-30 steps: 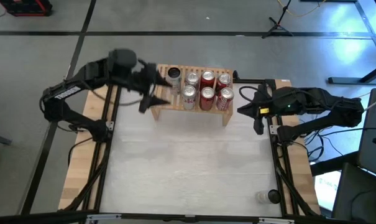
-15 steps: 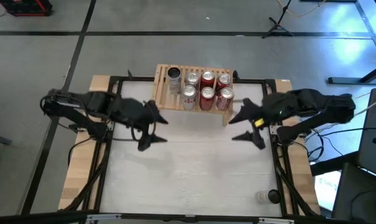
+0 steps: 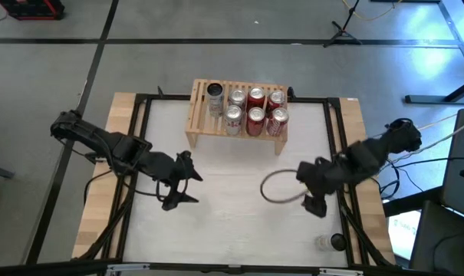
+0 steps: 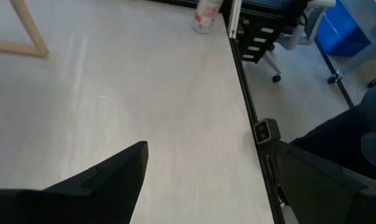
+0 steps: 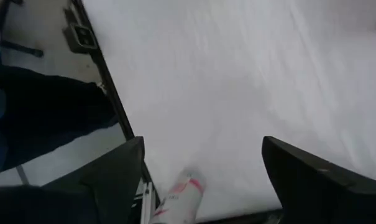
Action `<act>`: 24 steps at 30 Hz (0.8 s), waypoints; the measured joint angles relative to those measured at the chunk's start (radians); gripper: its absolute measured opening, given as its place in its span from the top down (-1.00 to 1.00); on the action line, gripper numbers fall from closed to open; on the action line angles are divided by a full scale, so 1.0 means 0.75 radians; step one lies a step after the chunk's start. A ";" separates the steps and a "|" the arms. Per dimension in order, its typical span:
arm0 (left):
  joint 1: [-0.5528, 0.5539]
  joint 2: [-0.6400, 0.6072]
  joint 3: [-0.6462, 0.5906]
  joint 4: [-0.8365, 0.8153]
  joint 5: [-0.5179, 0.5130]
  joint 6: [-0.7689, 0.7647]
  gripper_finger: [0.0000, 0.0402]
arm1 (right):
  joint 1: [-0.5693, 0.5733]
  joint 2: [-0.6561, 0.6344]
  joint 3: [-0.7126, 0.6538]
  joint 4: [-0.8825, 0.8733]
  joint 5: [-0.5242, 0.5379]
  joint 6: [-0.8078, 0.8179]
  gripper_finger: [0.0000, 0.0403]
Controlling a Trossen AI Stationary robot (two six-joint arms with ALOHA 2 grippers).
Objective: Place canned beverage on shelf
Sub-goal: Put the white and pink soda can on the shelf aligned with the other white and pink soda can
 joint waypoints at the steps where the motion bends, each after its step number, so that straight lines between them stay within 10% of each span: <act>1: -0.004 0.000 -0.003 -0.001 0.003 0.001 -0.65 | 0.034 -0.001 -0.022 0.000 0.006 0.057 -0.57; 24: -0.008 0.002 -0.007 -0.004 0.038 0.041 -0.65 | 0.712 0.002 -0.428 0.272 -0.165 1.527 -0.50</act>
